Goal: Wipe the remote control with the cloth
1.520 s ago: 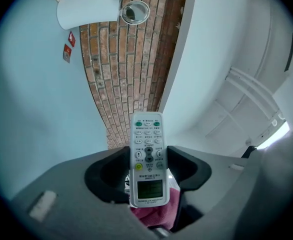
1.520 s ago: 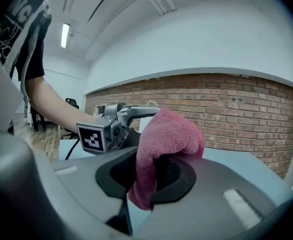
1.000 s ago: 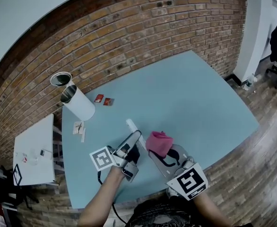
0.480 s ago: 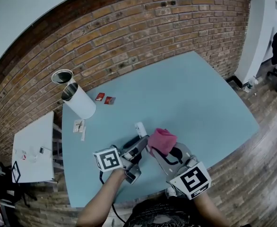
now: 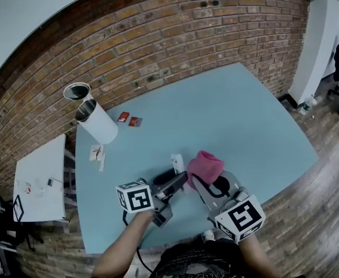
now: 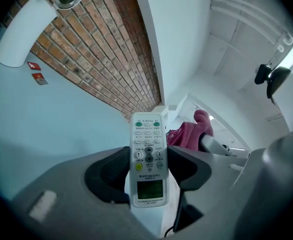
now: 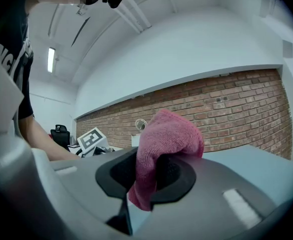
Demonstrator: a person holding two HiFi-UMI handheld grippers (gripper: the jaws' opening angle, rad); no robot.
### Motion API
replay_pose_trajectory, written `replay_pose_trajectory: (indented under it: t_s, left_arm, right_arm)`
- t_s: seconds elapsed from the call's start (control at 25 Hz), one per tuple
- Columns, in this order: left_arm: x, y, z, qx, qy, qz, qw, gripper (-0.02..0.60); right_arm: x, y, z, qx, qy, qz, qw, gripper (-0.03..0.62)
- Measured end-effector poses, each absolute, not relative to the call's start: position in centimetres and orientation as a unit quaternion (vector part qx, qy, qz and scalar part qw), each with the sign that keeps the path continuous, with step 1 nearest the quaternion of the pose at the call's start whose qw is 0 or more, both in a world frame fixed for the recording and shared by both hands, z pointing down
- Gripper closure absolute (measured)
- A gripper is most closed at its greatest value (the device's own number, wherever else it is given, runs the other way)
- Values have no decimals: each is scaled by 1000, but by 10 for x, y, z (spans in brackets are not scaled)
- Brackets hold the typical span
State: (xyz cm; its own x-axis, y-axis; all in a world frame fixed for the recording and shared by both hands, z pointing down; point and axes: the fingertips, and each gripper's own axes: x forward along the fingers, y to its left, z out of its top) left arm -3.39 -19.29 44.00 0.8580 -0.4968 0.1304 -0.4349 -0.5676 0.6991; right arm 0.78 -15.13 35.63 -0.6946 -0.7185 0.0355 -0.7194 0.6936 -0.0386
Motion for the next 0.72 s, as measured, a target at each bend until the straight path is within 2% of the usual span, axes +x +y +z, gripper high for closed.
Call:
replay_pose_trajectory:
  t_s: [0.72]
  left_arm:
    - [-21, -172, 454, 928, -253, 118, 247, 347]
  right_arm:
    - [15, -170, 347, 407, -912, 41, -11, 531]
